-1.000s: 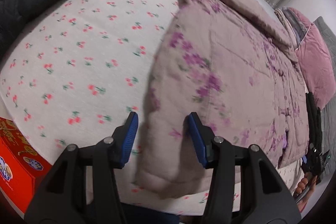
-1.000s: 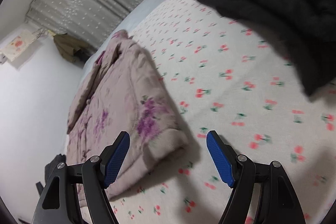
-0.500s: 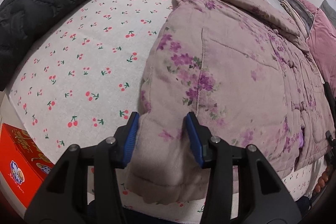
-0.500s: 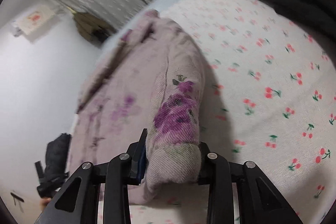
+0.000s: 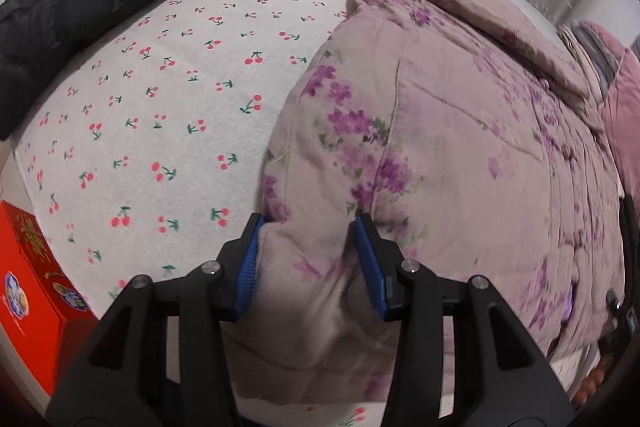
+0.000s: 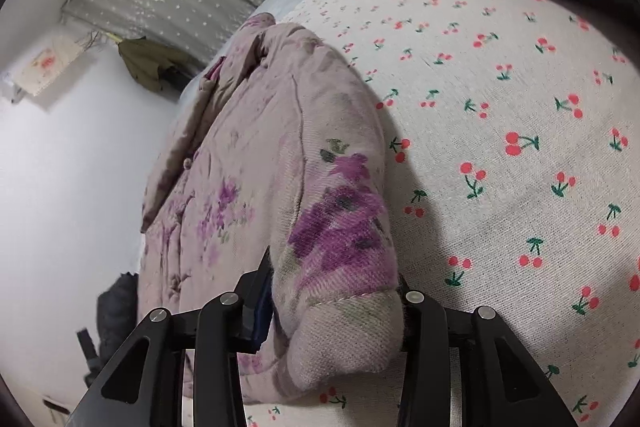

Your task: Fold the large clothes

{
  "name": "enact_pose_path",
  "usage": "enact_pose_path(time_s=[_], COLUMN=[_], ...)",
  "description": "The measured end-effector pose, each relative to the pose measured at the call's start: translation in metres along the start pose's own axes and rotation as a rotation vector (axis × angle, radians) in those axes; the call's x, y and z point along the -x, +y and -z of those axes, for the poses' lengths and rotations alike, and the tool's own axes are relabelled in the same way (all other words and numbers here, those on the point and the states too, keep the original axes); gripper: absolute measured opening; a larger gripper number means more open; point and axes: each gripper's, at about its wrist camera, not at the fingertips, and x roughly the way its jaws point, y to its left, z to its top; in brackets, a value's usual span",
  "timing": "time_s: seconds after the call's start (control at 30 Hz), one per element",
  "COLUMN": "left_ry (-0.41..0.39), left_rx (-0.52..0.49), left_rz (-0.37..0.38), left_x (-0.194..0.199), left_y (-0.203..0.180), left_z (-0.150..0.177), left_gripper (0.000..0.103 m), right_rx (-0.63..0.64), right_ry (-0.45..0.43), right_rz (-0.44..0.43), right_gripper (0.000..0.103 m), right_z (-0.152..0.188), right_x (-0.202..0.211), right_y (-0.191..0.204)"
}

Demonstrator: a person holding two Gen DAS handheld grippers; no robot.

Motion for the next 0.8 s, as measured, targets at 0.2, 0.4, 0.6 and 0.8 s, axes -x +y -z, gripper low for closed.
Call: enact_pose_path(time_s=[0.2, 0.4, 0.6, 0.8], left_ry=[-0.036, -0.118, -0.236, -0.301], left_rx=[0.029, 0.124, 0.157, 0.176], left_rz=[0.039, 0.123, 0.187, 0.271], left_x=[0.005, 0.036, 0.091, 0.153], left_y=[0.0, 0.025, 0.028, 0.054], left_z=[0.001, 0.001, -0.002, -0.012], left_gripper=[0.015, 0.012, 0.011, 0.01], right_rx=[-0.038, 0.03, 0.132, 0.251], right_ry=[-0.071, -0.149, -0.204, -0.24], right_rz=[-0.106, -0.152, -0.223, -0.261], right_gripper=[0.024, 0.019, 0.016, 0.012], right_z=[0.004, 0.007, 0.008, 0.036], right_x=[0.017, 0.055, 0.105, 0.165], right_y=[0.018, 0.061, 0.111, 0.139])
